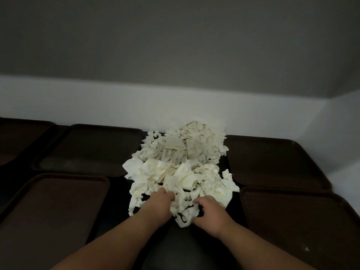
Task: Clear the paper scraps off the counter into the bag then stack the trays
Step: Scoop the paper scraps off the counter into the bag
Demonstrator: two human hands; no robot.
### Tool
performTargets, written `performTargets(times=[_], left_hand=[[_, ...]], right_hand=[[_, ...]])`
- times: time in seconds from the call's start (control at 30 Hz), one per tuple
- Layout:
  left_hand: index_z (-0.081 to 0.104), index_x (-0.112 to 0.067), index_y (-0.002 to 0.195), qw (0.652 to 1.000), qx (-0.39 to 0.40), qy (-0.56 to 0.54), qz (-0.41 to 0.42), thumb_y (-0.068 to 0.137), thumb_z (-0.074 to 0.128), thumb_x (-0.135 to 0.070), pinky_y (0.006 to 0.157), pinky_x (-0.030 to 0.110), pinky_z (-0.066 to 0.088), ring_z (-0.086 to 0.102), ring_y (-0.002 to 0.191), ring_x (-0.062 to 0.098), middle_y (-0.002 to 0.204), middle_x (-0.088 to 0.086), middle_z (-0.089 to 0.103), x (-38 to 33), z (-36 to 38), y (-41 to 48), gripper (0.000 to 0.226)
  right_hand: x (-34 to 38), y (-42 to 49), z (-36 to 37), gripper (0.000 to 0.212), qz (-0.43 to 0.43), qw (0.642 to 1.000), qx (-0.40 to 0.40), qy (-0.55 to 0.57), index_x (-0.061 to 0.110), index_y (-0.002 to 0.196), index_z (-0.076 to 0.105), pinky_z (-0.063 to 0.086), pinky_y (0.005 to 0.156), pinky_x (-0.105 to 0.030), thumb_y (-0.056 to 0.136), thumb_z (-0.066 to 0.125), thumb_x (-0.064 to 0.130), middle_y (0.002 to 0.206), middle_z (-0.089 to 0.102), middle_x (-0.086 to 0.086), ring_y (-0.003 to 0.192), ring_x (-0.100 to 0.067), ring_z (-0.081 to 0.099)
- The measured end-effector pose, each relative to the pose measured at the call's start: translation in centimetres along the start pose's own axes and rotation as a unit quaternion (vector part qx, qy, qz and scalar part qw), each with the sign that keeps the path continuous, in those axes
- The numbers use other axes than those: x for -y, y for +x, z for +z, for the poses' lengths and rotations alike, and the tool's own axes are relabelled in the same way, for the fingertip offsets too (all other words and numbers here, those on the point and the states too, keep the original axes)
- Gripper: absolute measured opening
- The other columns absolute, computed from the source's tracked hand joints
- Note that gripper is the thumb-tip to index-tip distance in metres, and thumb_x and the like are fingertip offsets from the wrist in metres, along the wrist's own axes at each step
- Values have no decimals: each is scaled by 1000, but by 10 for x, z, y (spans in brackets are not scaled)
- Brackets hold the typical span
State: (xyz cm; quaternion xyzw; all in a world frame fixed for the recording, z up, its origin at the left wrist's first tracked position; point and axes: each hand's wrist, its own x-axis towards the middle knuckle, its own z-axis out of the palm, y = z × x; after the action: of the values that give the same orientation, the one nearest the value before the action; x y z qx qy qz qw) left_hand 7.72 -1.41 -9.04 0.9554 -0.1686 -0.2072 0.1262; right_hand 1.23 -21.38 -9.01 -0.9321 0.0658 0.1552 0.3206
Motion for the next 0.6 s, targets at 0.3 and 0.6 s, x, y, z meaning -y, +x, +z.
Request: performTargets(times=[0.3,0.6], left_hand=[[64,-25,110,997,-34,-63,-26,85,62,-14,84,30,52,56,99,16,111,-4,48,23,-6,-7,28],[53,-29,124,1000,8,10,-28,84,65,-26,92,40,48,45,112,21,120,-2,47,34,14,-26,42]], right_hand=[[25,40,23,68,-14,992,26,-126,30,136,40,51,92,-37,74,67,36,142,22,-4,109,-25,56],[27,43,23,28,-8,993,16,-114,13,117,58,47,83,-31,90,52,8,115,48,-6,98,-23,55]])
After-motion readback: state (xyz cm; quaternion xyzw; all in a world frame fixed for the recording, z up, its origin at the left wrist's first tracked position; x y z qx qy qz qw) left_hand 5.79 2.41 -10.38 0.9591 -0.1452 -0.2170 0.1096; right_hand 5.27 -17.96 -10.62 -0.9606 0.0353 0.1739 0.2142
